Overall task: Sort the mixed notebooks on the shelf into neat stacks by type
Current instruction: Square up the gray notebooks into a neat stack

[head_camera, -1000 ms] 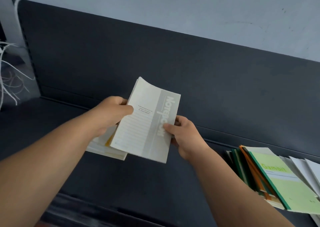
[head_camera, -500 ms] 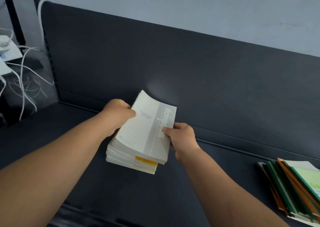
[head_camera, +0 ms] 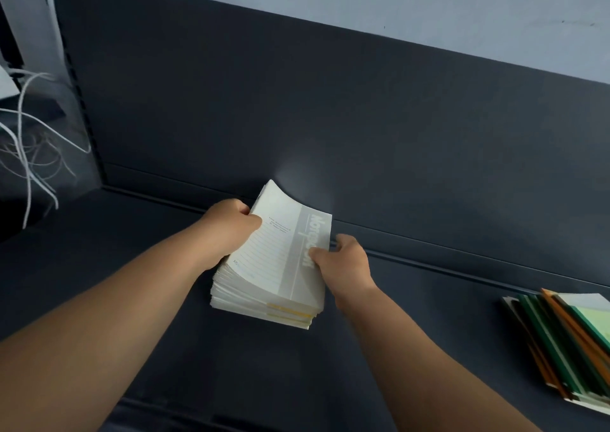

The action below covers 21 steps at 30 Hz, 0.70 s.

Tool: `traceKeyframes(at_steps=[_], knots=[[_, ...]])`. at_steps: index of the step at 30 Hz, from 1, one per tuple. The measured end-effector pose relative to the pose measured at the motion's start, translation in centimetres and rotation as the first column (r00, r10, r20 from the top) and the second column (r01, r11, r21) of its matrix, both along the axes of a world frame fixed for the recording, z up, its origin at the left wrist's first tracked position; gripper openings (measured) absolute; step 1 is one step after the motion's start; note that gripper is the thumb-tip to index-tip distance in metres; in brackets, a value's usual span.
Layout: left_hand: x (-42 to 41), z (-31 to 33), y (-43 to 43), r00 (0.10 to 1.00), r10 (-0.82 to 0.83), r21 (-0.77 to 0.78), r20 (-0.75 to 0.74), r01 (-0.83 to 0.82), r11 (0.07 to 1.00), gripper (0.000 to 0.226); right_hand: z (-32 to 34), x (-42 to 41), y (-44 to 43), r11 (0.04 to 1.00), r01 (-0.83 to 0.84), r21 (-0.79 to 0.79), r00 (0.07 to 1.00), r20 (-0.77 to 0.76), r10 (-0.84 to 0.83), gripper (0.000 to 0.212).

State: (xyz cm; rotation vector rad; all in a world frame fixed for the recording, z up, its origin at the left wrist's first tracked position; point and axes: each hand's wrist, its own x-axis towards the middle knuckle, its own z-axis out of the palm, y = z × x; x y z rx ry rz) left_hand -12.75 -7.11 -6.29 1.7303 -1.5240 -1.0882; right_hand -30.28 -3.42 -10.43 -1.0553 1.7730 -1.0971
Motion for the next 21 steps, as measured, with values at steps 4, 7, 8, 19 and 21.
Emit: traceKeyframes(at_steps=[4, 7, 8, 19, 21], knots=[[-0.3, -0.6, -0.3, 0.998, -0.06, 0.11, -0.013, 0.061, 0.992, 0.033, -0.1, 0.6, 0.3, 0.991, -0.073, 0.112, 0.99, 0.127, 0.059, 0.033], [-0.4, -0.8, -0.4, 0.996, -0.055, 0.137, -0.072, 0.065, 0.988, 0.037, -0.2, 0.9, 0.4, 0.987, -0.111, 0.116, 0.98, 0.175, 0.09, 0.03], [-0.4, -0.8, -0.4, 0.995, -0.055, 0.134, -0.084, 0.066, 0.989, 0.038, -0.3, 1.0, 0.4, 0.986, -0.121, 0.112, 0.977, 0.192, 0.098, 0.031], [0.0, -0.8, 0.5, 0.99, -0.113, 0.051, -0.085, 0.117, 0.992, 0.066, 0.4, 0.7, 1.3, 0.988, -0.142, 0.066, 0.966, 0.226, 0.124, 0.032], [0.1, -0.8, 0.7, 0.991, -0.111, 0.01, -0.071, 0.112, 0.994, 0.073, 0.2, 0.7, 1.5, 0.988, -0.144, 0.05, 0.971, 0.202, 0.131, 0.032]])
